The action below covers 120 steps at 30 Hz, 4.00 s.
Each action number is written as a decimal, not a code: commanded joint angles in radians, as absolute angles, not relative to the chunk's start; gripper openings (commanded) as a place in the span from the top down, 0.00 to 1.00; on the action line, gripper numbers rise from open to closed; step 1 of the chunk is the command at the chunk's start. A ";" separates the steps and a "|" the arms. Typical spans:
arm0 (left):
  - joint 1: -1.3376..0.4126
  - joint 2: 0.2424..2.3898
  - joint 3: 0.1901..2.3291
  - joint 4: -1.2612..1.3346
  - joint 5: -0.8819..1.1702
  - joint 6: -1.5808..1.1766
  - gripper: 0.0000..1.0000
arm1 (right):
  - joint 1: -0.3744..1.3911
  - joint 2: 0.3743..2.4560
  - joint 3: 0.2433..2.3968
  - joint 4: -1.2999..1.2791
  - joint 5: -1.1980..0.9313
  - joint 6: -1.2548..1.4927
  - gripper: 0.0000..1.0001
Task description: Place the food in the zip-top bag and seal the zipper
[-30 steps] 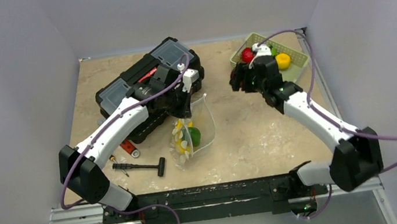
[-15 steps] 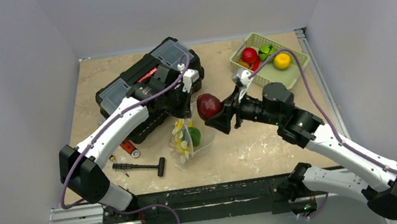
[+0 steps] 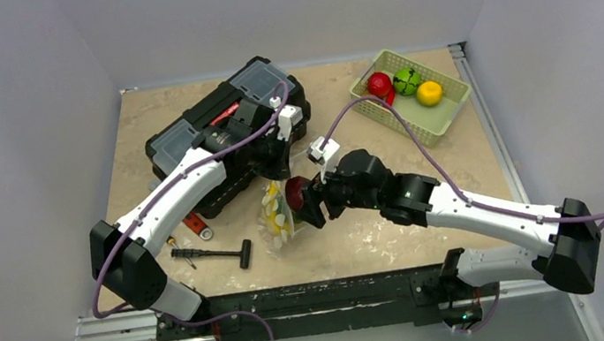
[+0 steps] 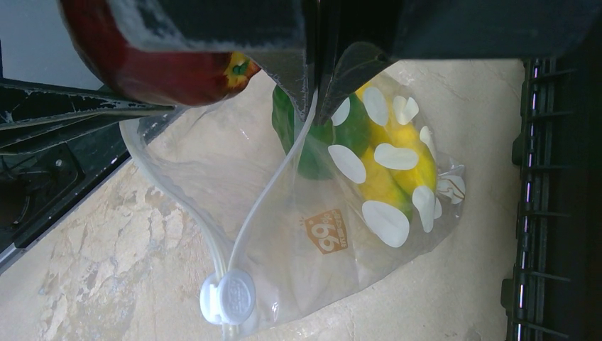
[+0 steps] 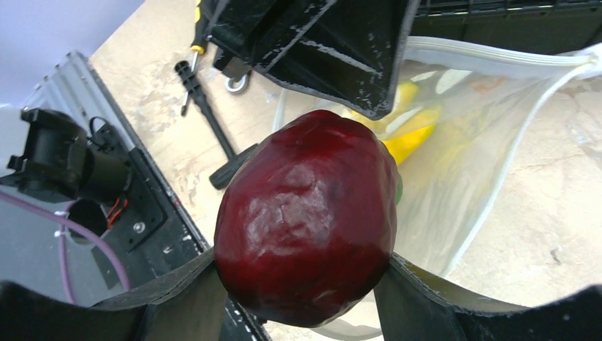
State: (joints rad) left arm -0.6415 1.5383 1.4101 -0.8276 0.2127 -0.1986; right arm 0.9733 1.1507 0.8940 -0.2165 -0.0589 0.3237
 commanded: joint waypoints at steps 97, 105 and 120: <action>-0.634 1.585 1.466 -0.845 0.209 -0.173 1.00 | 0.075 2.320 1.779 -0.046 -0.020 0.474 0.17; -0.632 1.580 1.466 -0.845 0.207 -0.173 1.00 | 0.076 2.288 1.784 -0.059 -0.023 0.471 0.35; -0.631 1.583 1.469 -0.845 0.210 -0.173 1.00 | 0.104 1.632 1.276 0.092 0.019 0.542 0.89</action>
State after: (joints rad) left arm -0.6407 1.5936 1.4319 -0.8539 0.1944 -0.1799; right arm 0.0776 1.8862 1.4773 -0.0402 0.0166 0.4870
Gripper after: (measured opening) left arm 0.006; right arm 0.670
